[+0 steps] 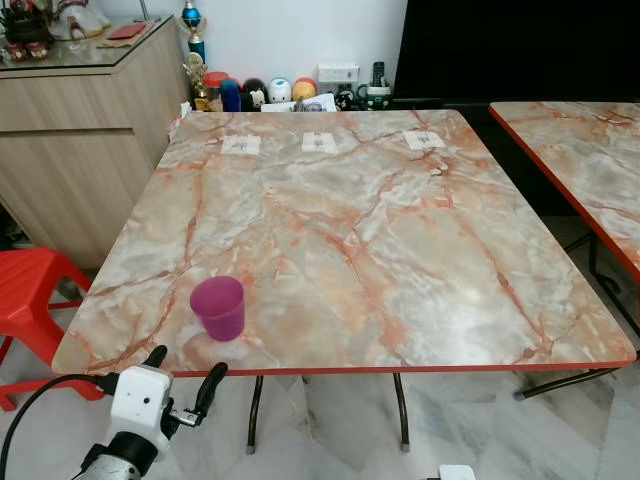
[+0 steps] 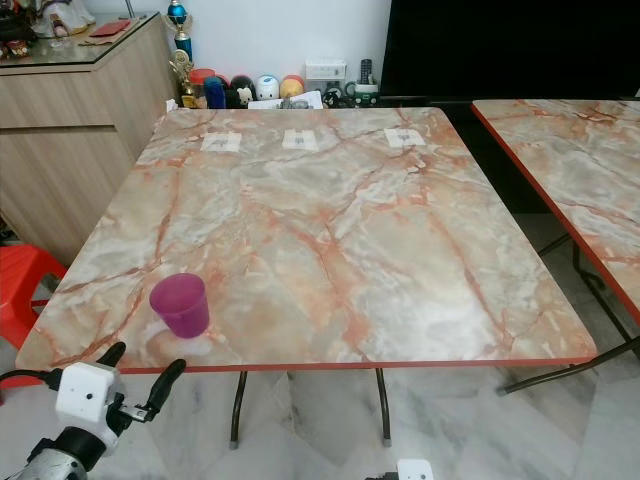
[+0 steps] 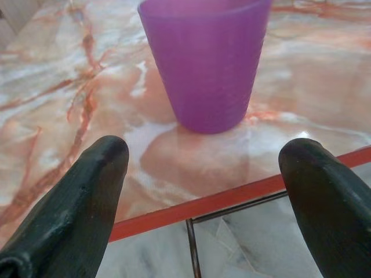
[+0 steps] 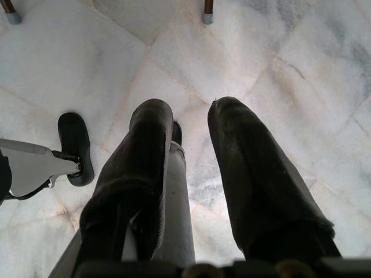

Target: Setting the table

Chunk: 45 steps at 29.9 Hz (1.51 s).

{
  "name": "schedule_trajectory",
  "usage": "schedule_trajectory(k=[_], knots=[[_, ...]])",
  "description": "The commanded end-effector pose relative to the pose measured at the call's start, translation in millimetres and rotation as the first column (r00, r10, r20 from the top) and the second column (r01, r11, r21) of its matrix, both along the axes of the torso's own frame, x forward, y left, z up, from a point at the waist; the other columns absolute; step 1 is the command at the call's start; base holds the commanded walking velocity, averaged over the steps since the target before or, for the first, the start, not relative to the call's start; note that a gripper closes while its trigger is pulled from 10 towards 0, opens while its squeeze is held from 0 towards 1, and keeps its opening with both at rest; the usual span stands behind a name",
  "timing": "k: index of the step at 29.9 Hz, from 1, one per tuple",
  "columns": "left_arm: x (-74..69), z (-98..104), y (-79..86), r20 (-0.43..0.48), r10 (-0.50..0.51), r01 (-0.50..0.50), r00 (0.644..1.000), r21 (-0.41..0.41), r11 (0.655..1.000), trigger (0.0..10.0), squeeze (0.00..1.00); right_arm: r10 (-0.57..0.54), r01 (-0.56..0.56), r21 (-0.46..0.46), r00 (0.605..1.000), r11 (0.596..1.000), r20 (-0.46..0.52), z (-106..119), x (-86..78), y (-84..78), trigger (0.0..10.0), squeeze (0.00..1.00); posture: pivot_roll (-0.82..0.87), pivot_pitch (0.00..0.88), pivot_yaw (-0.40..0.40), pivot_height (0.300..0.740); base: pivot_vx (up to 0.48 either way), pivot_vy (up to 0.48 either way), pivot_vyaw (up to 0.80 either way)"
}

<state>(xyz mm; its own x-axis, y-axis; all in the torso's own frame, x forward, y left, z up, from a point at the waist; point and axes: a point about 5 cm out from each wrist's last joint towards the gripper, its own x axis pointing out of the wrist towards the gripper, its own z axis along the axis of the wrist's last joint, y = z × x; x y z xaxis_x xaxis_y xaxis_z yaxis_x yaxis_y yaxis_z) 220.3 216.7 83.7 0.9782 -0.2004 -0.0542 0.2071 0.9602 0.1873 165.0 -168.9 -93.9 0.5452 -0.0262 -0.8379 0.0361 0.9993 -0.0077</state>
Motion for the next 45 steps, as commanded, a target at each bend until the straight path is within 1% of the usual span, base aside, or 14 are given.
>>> schedule_trajectory(k=[1, 4, 5, 12, 27, 35, 45], knots=[[1.2, -4.4, 0.0, -0.02, 0.005, -0.006, 1.0, -0.011, 1.0, 10.0, 0.0, -0.012, 0.012, -0.003, 1.0, 1.0, -0.007, -1.0, -2.6, -1.3, 10.0, 0.0, 0.07, 0.08, -0.006, 0.74, 0.0, 0.0, 0.0], [9.3, -4.9, 0.0, -0.015, 0.013, -0.013, 1.0, -0.02, 1.0, 10.0, 0.0, -0.009, 0.009, -0.004, 1.0, 1.0, -0.007, -0.9, -2.4, -1.2, 10.0, 0.0, 0.07, 0.082, -0.007, 0.74, 0.0, 0.0, 0.0], [14.9, -6.1, -0.6, -0.014, 0.02, -0.02, 1.0, -0.026, 0.999, 10.0, 0.0, -0.009, 0.009, -0.003, 1.0, 1.0, -0.006, -0.9, -2.3, -1.0, 10.0, 0.0, 0.07, 0.082, -0.007, 0.74, 0.0, 0.0, 0.0], [24.9, -7.7, -8.0, -0.009, 0.001, -0.002, 1.0, -0.051, 0.999, 10.0, 0.0, -0.011, 0.011, -0.003, 1.0, 1.0, -0.004, -1.0, -2.6, -0.3, 10.0, 0.0, 0.06, 0.082, -0.003, 0.74, 0.0, 0.0, 0.0], [35.6, -12.4, -12.8, -0.003, 0.005, -0.005, 1.0, -0.066, 0.998, 10.0, 0.0, -0.007, 0.007, -0.004, 1.0, 1.0, -0.007, -1.2, -2.9, -0.3, 10.0, 0.0, 0.06, 0.086, -0.005, 0.74, 0.0, 0.0, 0.0], [47.6, -10.6, -21.1, 0.019, -0.008, 0.01, 1.0, -0.078, 0.997, 10.0, 0.0, -0.003, 0.003, -0.006, 1.0, 1.0, -0.007, -1.2, -2.9, -0.4, 10.0, 0.0, 0.05, 0.086, -0.008, 0.74, 0.0, 0.0, 0.0], [52.5, -9.9, -23.8, 0.029, -0.01, 0.012, 1.0, -0.086, 0.996, 10.0, 0.0, -0.002, 0.002, -0.007, 1.0, 1.0, -0.007, -1.3, -3.2, -0.3, 10.0, 0.0, 0.05, 0.086, -0.009, 0.74, 0.0, 0.0, 0.0]])
